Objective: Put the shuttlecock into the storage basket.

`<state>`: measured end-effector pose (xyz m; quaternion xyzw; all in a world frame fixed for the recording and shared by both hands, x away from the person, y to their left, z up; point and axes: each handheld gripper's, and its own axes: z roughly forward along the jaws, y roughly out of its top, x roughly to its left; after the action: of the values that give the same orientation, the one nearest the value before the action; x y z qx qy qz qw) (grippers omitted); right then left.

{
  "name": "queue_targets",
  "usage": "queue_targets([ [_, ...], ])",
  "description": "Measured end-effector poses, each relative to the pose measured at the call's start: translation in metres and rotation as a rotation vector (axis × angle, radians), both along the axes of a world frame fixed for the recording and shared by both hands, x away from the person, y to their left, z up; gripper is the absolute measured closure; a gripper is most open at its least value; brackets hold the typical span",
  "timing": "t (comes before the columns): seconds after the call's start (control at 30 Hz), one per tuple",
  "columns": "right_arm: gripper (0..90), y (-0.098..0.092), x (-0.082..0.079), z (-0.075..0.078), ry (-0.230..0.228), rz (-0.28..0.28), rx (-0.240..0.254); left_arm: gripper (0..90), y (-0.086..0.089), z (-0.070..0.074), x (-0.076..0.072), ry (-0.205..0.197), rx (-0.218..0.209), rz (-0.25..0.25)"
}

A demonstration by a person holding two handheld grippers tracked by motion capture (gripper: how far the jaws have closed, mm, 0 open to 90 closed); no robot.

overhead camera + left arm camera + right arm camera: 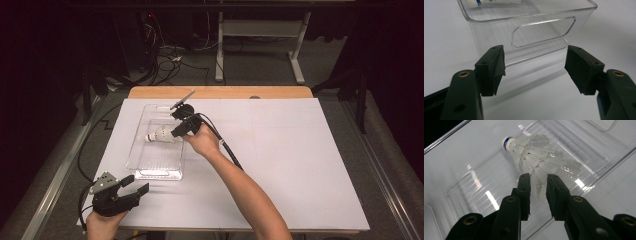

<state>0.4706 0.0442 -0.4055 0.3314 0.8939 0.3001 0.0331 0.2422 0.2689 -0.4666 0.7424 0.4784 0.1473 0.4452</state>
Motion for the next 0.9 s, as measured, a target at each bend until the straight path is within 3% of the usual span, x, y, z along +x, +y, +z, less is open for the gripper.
queue_targets([
  [0.53,70.6,-0.015,-0.009,0.01,-0.037,0.001,0.054,33.1,-0.001,0.0,0.0,0.002,0.004,0.0],
  [0.9,63.9,-0.033,-0.014,0.013,-0.073,-0.013,0.076,33.1,-0.001,0.0,0.001,0.003,0.005,0.002],
])
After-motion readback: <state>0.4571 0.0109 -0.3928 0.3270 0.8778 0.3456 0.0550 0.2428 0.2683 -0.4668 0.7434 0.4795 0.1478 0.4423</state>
